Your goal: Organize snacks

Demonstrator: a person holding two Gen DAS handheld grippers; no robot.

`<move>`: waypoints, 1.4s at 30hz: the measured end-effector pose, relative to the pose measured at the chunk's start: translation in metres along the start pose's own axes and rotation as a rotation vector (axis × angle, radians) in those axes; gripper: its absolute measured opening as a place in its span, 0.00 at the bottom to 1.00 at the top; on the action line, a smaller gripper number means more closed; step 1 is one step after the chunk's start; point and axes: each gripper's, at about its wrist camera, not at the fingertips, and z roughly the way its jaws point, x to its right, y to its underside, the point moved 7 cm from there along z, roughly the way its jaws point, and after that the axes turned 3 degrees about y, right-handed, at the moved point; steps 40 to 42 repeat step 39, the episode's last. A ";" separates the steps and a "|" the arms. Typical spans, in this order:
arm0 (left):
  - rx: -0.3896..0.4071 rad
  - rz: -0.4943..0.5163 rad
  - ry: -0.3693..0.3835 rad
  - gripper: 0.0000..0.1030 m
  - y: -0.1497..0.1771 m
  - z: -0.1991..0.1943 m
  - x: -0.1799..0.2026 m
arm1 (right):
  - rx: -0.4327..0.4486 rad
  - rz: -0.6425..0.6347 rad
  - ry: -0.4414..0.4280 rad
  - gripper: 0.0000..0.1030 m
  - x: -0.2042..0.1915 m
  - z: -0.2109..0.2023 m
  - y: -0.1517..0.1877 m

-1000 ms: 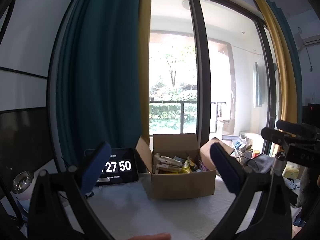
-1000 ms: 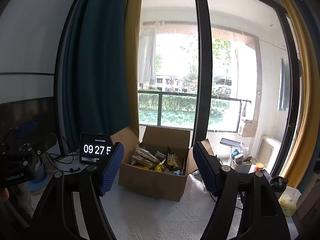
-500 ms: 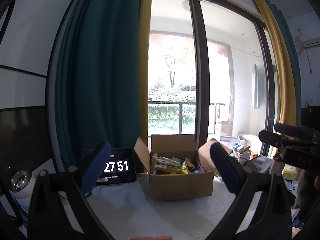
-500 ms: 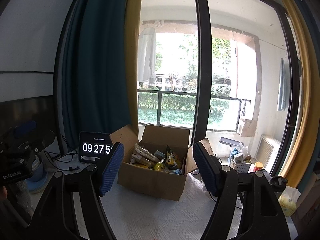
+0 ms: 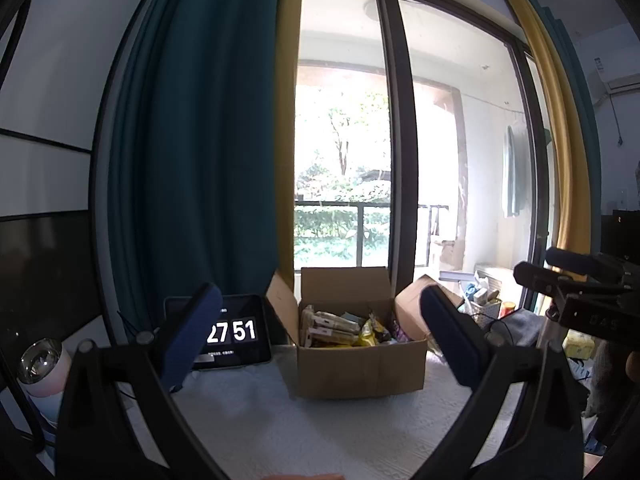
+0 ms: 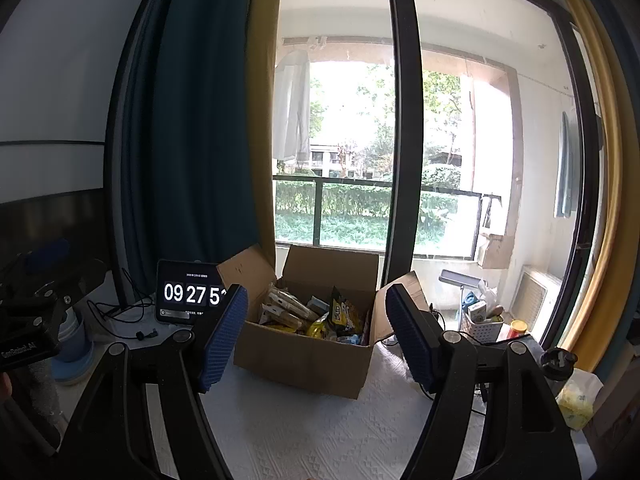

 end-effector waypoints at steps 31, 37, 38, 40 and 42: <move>0.001 0.000 0.001 0.98 0.000 -0.001 0.001 | -0.006 -0.005 -0.011 0.72 0.006 0.003 0.002; 0.000 0.003 0.010 0.98 0.001 0.000 0.001 | -0.008 -0.005 -0.010 0.72 0.006 0.004 0.002; 0.000 0.004 0.013 0.98 0.002 0.000 0.001 | -0.009 -0.004 -0.009 0.72 0.007 0.004 0.003; -0.001 0.004 0.016 0.98 0.002 0.000 0.001 | -0.009 -0.003 -0.008 0.72 0.008 0.004 0.003; -0.001 0.004 0.016 0.98 0.002 0.000 0.001 | -0.009 -0.003 -0.008 0.72 0.008 0.004 0.003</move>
